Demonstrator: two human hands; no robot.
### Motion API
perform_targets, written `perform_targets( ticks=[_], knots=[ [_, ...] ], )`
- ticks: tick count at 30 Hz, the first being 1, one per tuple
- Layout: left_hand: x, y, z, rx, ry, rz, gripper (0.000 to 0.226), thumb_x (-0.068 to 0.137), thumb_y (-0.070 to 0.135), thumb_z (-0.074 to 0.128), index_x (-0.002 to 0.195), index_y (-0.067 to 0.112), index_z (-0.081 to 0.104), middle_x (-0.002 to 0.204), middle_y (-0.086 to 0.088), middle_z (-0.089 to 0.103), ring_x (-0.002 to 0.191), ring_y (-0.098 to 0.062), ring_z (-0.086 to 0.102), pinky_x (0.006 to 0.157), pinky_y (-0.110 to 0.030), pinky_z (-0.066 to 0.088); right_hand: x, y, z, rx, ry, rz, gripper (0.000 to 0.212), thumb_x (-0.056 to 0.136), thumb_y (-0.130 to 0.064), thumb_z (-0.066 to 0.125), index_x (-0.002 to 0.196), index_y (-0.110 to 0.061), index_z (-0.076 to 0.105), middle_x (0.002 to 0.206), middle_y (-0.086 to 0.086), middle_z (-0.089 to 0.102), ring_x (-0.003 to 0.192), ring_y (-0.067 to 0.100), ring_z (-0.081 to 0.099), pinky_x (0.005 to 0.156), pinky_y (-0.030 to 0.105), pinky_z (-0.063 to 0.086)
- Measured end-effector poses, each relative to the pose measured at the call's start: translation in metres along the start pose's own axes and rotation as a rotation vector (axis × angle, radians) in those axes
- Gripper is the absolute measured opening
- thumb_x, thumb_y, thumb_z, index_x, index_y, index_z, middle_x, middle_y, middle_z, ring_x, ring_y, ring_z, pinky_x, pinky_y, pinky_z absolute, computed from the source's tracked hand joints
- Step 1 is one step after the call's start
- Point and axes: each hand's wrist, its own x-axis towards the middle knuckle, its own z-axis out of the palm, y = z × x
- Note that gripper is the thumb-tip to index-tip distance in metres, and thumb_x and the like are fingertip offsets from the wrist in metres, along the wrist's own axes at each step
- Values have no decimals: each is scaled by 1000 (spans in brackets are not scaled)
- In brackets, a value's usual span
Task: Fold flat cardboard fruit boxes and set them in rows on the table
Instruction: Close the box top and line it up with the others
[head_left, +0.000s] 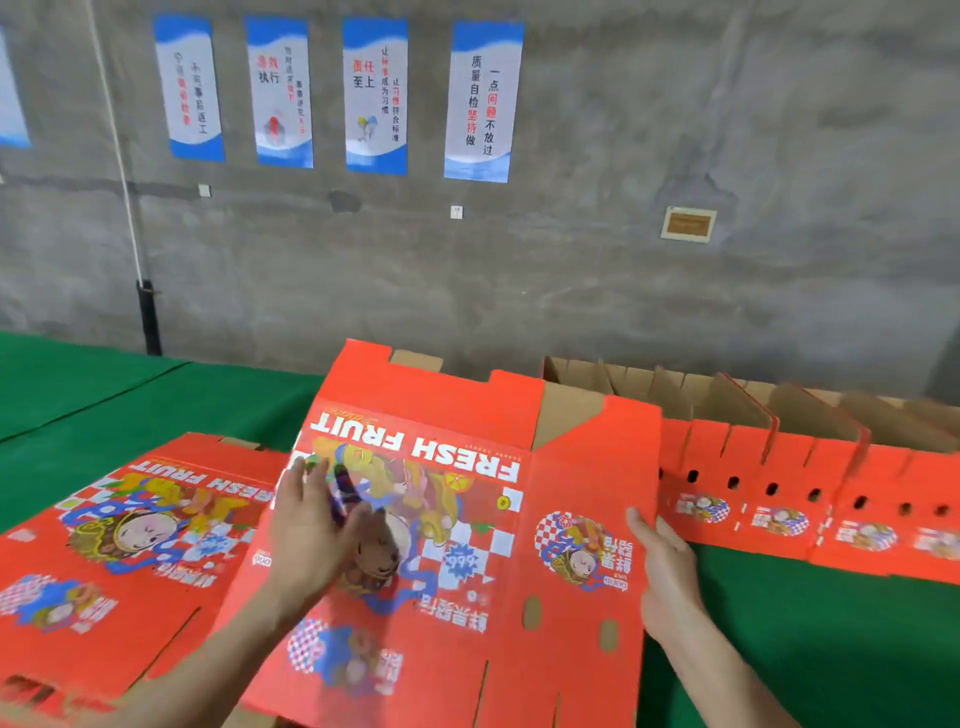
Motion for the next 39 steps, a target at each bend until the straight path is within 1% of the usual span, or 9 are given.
perform_targets(
  ticks=[3, 6, 9, 12, 15, 25, 30, 34, 39],
  knots=[
    [7, 28, -13, -272, 18, -36, 60, 80, 17, 74, 124, -10, 45, 100, -19, 61, 100, -21, 62, 87, -36, 50, -15, -30, -62, 4, 4, -87, 20, 89, -18, 63, 108, -24, 65, 104, -15, 69, 95, 0, 64, 89, 29, 43],
    [4, 55, -18, -644, -198, -77, 31, 87, 16, 67, 111, 0, 58, 68, 0, 62, 49, -6, 53, 45, -20, 42, -32, -47, -109, -44, 28, -171, 14, 91, -16, 60, 100, -25, 64, 88, -18, 73, 81, -8, 65, 79, 22, 42],
    [-11, 69, -13, -914, -314, -112, 11, 85, 8, 63, 95, 5, 65, 79, -8, 71, 62, -17, 63, 56, -27, 52, -48, -56, -137, -238, 104, -301, 25, 92, -11, 60, 115, -21, 58, 97, -6, 72, 85, -2, 64, 77, 19, 44],
    [-40, 76, -4, -1029, -337, -113, 10, 84, 5, 61, 92, 7, 65, 79, -9, 72, 61, -16, 67, 54, -27, 56, -58, -63, -150, -743, 318, -566, 47, 86, -7, 67, 130, -7, 50, 131, 11, 53, 121, 23, 49, 104, 39, 39],
    [-68, 75, 3, -1040, -368, -105, 13, 79, 11, 64, 92, 11, 67, 86, -14, 73, 69, -24, 69, 61, -34, 58, -70, -72, -137, -969, 251, -854, 46, 86, -7, 67, 129, -8, 52, 127, 6, 51, 108, 19, 53, 95, 35, 44],
    [-109, 72, 4, -1071, -405, -188, 10, 81, 15, 66, 88, 20, 71, 90, -18, 72, 71, -28, 71, 57, -36, 57, -83, -91, -89, -999, -265, -301, 20, 89, -17, 66, 107, -11, 59, 82, 3, 65, 50, 8, 59, 42, 16, 37],
    [-115, 62, 6, -1119, -320, -257, 26, 86, 10, 62, 104, 28, 66, 102, -15, 71, 81, -23, 69, 65, -36, 57, -87, -97, -90, -973, -362, -42, 31, 101, -33, 44, 124, -14, 42, 83, 23, 71, 63, 29, 71, 50, 29, 57],
    [-104, 66, -8, -1270, -405, -339, 44, 82, 43, 54, 115, 17, 65, 118, -18, 65, 109, -35, 62, 93, -48, 48, -94, -94, -92, -1100, -340, -207, 33, 101, -38, 39, 123, -15, 48, 92, 19, 71, 57, 21, 70, 52, 30, 57],
    [-91, 83, -27, -1234, -644, -450, 72, 83, 68, 30, 91, 15, 77, 95, -15, 73, 85, -27, 71, 77, -41, 48, -99, -94, -93, -1303, -234, -474, 42, 100, -41, 35, 106, -5, 55, 64, 10, 66, 44, 4, 61, 60, 35, 54]
  ],
)
